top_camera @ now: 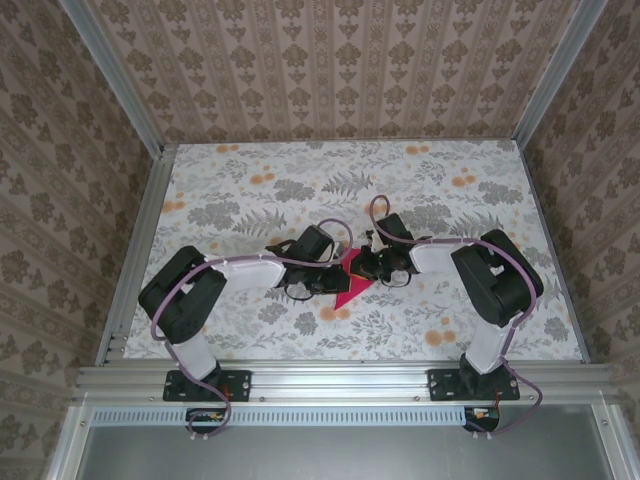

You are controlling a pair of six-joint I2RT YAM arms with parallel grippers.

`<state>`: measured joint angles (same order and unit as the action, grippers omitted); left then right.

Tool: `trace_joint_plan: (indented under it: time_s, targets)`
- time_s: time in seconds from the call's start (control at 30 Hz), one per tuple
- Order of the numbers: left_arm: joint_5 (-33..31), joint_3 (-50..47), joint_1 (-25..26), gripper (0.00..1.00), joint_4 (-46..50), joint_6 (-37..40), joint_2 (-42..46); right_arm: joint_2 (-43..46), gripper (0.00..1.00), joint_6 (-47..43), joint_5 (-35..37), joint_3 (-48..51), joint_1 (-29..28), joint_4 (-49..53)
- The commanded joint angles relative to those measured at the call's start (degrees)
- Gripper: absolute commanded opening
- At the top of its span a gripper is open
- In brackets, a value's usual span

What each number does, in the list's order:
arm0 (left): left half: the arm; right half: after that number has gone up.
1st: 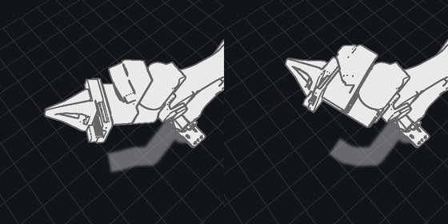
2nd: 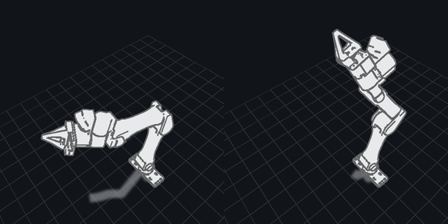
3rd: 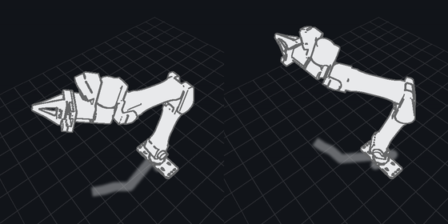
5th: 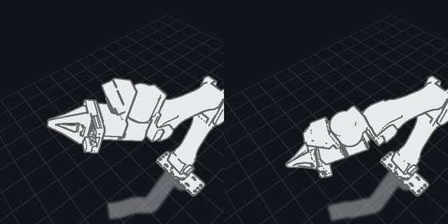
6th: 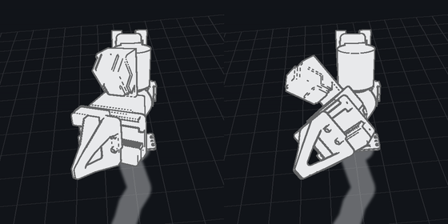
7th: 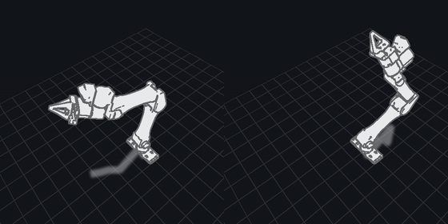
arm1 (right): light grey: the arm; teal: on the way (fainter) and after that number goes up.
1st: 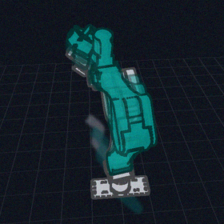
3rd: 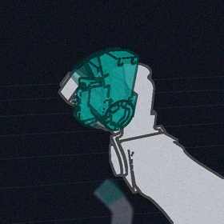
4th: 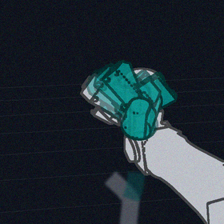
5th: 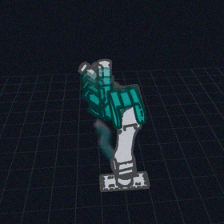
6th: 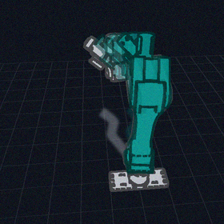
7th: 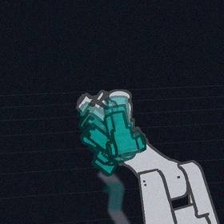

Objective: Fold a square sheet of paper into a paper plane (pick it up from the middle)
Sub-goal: Fourth fold the wing at the center of the table.

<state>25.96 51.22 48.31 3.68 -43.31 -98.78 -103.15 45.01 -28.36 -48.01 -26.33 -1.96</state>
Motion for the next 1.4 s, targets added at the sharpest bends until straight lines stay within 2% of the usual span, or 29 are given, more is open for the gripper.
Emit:
trace_joint_plan:
  time_s: [0.0,0.4,1.37]
  targets:
    - [2.43,-1.62,0.12,0.17,-0.21,0.81,1.06,-2.72,0.10,-0.41,2.41,-0.07,-0.29,3.01]
    - [3.75,-4.10,1.07,0.17,0.18,0.13,0.50,-3.38,0.11,-0.56,2.37,0.00,-0.30,3.27]
    - [0.69,-5.67,2.59,0.17,2.58,-1.40,-1.00,-3.77,0.10,-0.81,3.03,0.02,-0.33,3.71]
